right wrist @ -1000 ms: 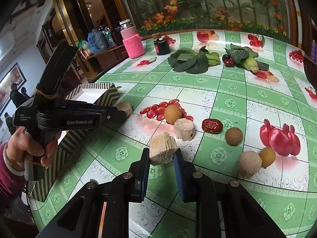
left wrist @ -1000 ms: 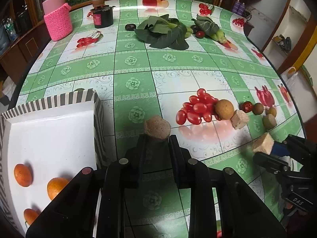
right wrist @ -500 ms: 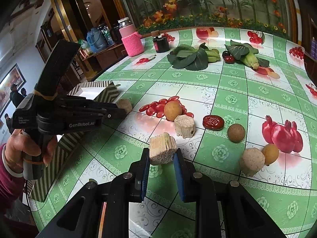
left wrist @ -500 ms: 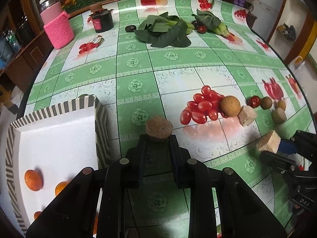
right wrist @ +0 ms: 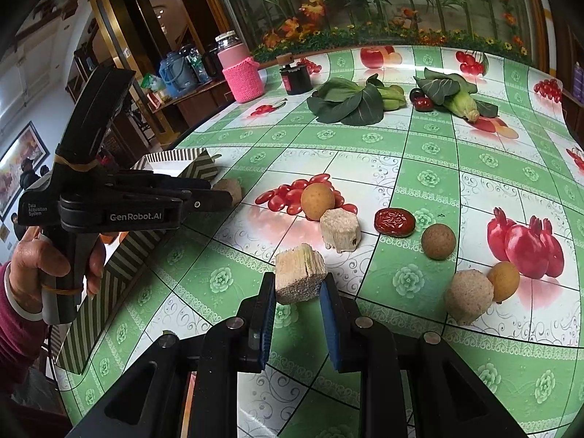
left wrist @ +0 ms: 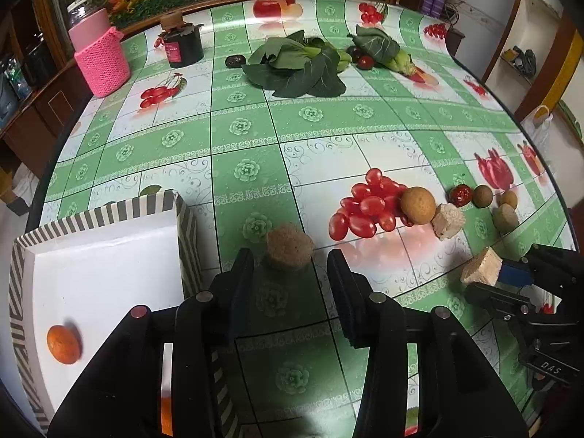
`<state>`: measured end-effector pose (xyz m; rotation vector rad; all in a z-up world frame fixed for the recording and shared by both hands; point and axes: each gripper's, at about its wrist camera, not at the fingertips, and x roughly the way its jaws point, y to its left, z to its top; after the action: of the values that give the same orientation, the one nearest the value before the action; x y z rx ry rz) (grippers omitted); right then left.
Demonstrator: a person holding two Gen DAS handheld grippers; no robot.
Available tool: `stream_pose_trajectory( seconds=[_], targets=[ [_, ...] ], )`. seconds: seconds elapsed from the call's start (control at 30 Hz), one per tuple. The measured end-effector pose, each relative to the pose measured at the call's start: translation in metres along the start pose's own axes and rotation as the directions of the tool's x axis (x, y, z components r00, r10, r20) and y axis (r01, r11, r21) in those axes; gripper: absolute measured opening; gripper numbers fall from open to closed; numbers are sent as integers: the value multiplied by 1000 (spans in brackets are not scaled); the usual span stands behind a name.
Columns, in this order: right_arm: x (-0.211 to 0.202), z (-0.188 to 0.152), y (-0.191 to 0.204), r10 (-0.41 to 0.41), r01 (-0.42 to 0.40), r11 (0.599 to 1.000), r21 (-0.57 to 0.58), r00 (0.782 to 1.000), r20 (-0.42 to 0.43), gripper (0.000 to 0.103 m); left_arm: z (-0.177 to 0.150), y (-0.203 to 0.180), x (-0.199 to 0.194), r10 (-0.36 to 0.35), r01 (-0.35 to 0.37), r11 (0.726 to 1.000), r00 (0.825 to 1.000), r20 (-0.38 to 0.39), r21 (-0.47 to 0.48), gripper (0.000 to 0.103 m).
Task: Organize fruits
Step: 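Grasp a round brown cake with the left gripper while the right gripper holds the cube, then carry the brown cake and the tofu cube over the tray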
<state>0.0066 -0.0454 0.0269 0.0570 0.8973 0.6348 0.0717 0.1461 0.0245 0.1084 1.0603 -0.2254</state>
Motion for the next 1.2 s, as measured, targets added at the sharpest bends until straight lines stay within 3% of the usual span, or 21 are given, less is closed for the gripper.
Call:
stream_pose_trajectory(
  seconds=[0.13,0.27,0.33,0.63,1.2],
  targets=[
    [0,0,0,1,-1,1000,2,1000,-1,23,3,-3,10,14,-13,1000,1000,-28,17,42],
    [0,0,0,0,0,1000,3,1000,2,23,4,-5,12,-19,19,1000,999,-27,20,39],
    [0,0,0,0,0,1000,3,1000,2,23,2,-6,8,-31,32,999,999,-16,23,27],
    [-4,1,16,0,0,1000,-8,1000,15,23,-21,-12,-29,-44,42,999,997,64,34,27],
    [2,7,99,66,-65,994,-87,998,18,23,-89,28,-85,93,-85,994,990,108,-73,27]
  ],
)
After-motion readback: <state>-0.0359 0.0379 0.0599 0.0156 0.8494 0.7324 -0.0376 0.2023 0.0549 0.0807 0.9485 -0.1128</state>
